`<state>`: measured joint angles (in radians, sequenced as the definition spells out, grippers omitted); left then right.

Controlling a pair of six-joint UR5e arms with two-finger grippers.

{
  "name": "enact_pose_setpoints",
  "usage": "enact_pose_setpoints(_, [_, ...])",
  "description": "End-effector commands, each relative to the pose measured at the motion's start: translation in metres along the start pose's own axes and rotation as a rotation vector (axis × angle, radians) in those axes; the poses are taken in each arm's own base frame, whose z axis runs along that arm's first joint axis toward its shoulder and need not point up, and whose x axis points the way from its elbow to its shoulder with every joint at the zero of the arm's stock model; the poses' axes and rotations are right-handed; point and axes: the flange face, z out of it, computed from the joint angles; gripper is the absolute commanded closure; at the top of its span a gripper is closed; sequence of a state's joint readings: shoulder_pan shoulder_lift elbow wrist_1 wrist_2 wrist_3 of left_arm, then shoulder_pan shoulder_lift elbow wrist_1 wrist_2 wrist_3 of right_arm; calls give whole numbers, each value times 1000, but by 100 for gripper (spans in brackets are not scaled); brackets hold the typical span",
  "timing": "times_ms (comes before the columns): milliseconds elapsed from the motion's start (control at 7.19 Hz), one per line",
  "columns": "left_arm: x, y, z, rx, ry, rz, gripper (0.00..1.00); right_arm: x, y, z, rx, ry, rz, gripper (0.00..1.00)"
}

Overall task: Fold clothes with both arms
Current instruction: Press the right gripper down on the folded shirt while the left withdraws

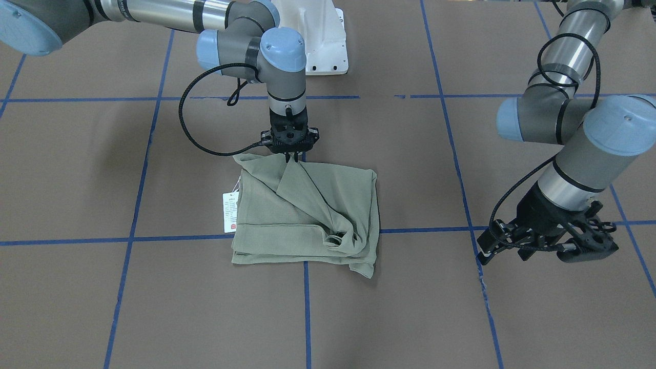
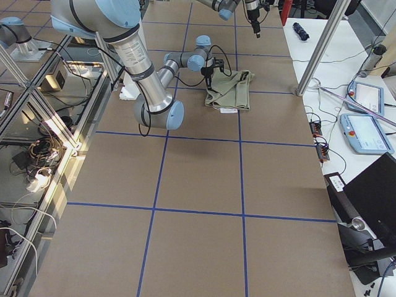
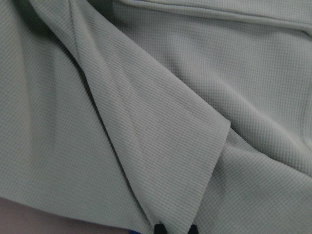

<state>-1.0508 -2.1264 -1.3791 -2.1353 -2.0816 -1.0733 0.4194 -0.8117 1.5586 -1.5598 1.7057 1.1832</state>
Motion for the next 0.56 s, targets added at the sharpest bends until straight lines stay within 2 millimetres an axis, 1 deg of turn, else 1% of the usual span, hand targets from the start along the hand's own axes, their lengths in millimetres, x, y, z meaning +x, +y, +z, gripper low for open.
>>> enact_pose_setpoints(0, [2,-1,-1,1,2,-4,1,18,-24,-20,3,31,-49,100])
enact_pose_setpoints(139, [3,-1,-1,1,2,-4,1,40,-57,-38,8,28,-64,100])
enact_pose_setpoints(278, [7,-2,-3,3,6,-5,1,70,-93,-47,11,36,-81,100])
enact_pose_setpoints(417, [10,-3,-3,2,4,-7,1,103,-129,-41,20,77,-96,100])
